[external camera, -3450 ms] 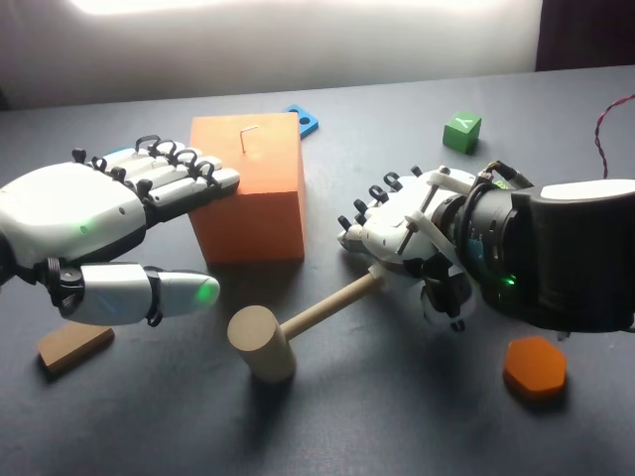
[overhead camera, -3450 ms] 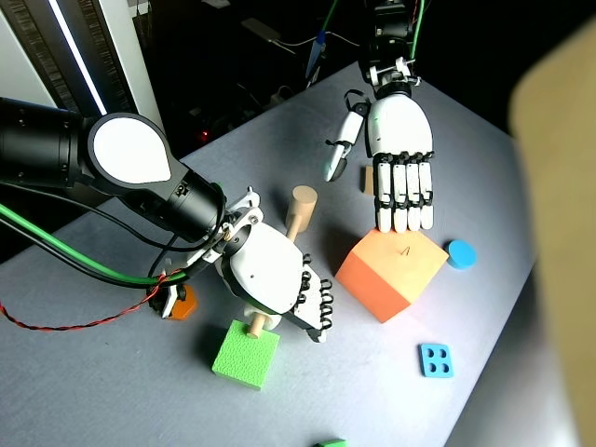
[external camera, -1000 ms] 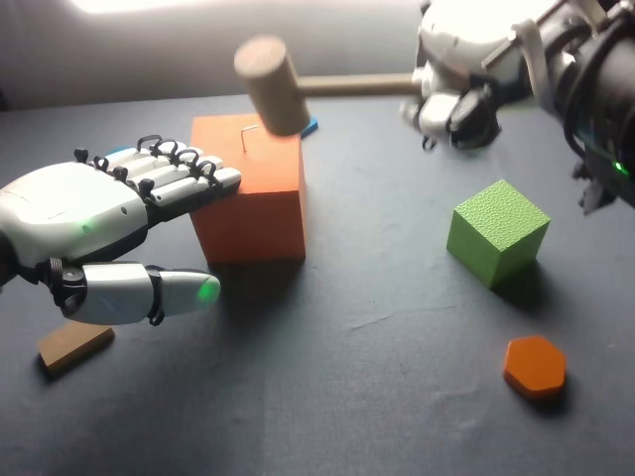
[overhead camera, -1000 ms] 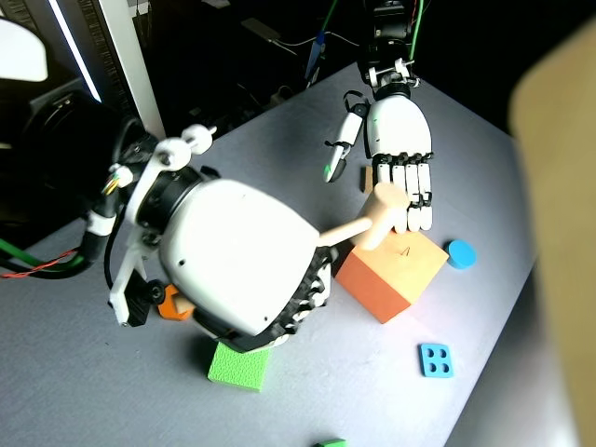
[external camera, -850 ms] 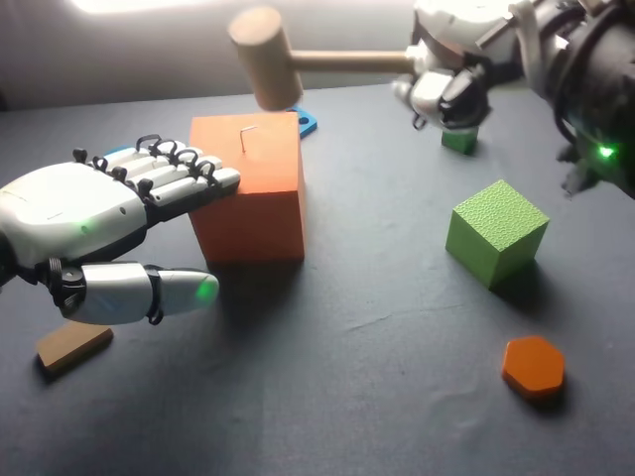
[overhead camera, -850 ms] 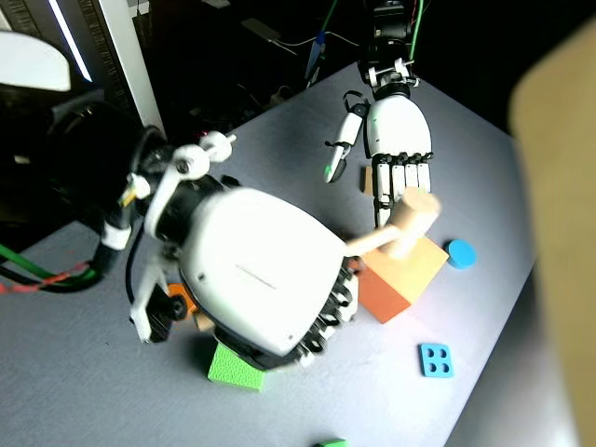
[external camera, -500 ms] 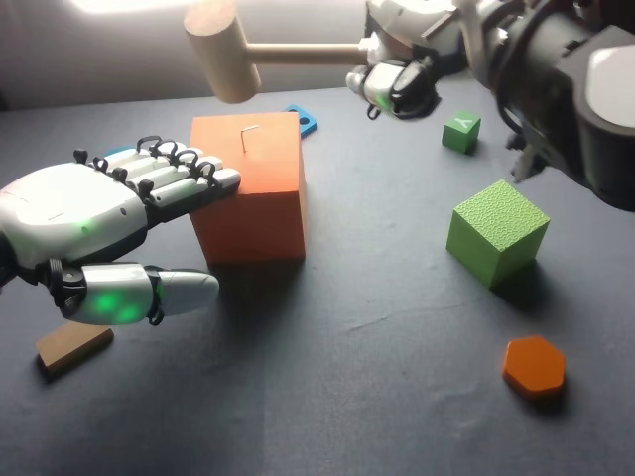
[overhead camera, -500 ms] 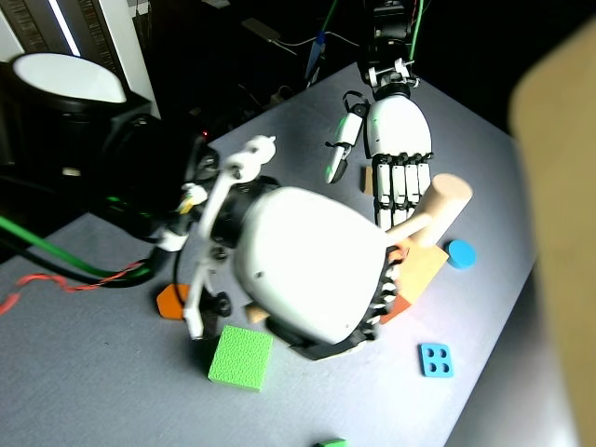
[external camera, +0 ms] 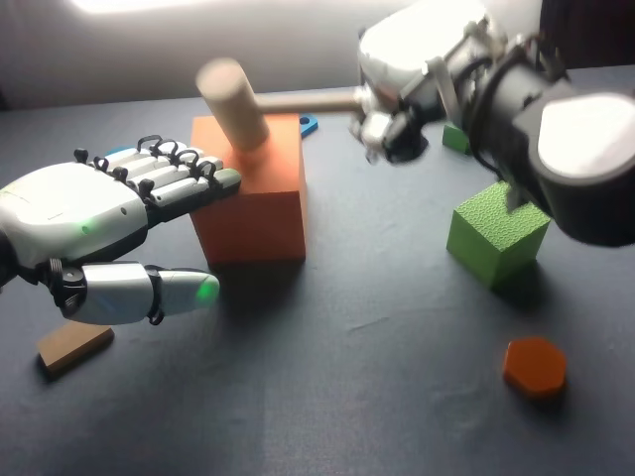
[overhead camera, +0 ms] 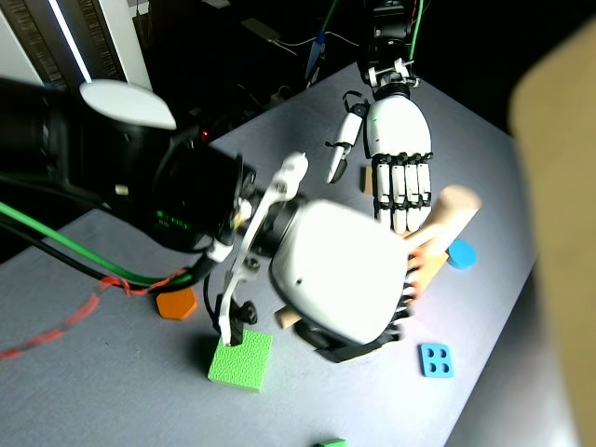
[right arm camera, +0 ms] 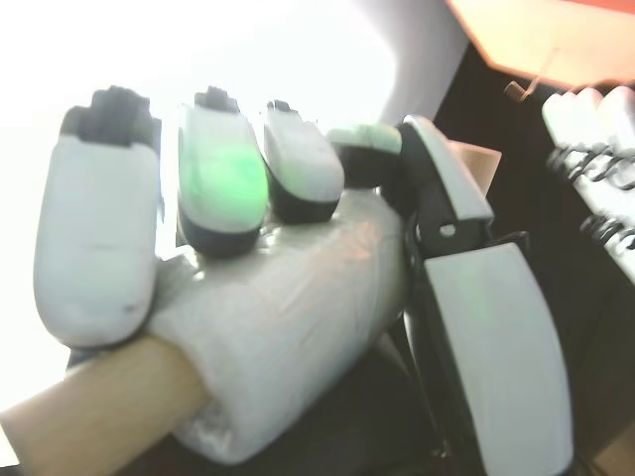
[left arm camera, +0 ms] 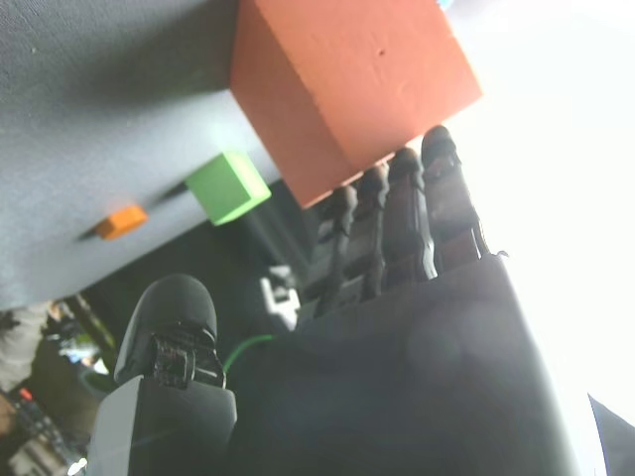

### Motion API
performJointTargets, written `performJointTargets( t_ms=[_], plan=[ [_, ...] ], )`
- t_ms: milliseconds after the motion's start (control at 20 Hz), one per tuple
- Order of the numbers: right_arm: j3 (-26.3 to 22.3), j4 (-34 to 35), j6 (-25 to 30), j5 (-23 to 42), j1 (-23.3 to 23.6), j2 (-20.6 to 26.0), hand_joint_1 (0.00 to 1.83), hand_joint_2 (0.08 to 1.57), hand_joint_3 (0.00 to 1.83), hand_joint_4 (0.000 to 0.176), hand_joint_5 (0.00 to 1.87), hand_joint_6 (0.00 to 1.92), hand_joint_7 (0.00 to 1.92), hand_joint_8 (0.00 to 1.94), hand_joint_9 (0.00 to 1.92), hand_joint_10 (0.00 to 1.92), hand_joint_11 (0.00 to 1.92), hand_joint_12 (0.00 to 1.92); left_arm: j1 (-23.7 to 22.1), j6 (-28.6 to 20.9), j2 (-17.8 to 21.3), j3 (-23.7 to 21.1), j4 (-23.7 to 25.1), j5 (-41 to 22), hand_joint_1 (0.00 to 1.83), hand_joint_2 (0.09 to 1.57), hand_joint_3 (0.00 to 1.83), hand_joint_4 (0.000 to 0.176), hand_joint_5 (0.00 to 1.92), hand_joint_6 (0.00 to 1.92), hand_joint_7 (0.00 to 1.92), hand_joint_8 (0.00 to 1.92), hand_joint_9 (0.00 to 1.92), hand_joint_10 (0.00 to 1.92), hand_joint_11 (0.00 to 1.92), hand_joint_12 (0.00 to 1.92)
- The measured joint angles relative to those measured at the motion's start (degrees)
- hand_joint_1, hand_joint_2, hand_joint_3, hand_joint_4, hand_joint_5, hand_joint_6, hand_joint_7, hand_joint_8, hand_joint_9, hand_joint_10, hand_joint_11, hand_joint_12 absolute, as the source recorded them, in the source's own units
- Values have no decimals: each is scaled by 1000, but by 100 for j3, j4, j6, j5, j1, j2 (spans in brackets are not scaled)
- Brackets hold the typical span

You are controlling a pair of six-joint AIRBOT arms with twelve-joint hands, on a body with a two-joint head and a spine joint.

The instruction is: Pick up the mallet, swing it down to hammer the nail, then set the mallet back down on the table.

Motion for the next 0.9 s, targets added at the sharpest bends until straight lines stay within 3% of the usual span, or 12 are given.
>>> performJointTargets(
  t_ms=[350, 500, 650, 800, 900],
  plan=[
    [44, -9, 168, 173, -105, 131, 419, 1570, 13, 176, 1235, 1921, 1592, 1941, 1709, 1921, 1802, 1921, 0, 0, -2, 0, 0, -4, 0, 1287, 0, 0, 84, 2, 63, 0, 20, 0, 1, 0],
    [-422, -92, 223, 221, -7, 664, 425, 1571, 23, 176, 1224, 1921, 1574, 1941, 1690, 1921, 1789, 1921, 0, 0, 0, 0, 2, -9, 0, 1292, 0, 0, 78, 0, 53, 0, 12, 0, 0, 0],
    [-1019, -1714, 1283, 345, -208, 1335, 462, 1569, 6, 176, 1222, 1921, 1584, 1941, 1696, 1921, 1785, 1921, 0, 0, -2, 0, 0, 4, 0, 1294, 0, 0, 75, 0, 53, 1, 9, 3, 0, 0],
    [-1554, -3456, 2693, 1097, -420, 1980, 425, 1571, 24, 176, 1213, 1921, 1574, 1941, 1689, 1921, 1783, 1921, 0, -2, -2, 0, 4, 9, 0, 1290, 0, 0, 71, 0, 60, 4, 17, 5, 0, 0],
    [-1687, -4494, 3375, 1456, -525, 2164, 426, 1566, 12, 176, 1238, 1921, 1584, 1941, 1700, 1921, 1795, 1921, 0, 0, -2, 0, 0, 11, 0, 1294, 0, 0, 77, 3, 59, 3, 13, 3, 0, 0]
  ],
)
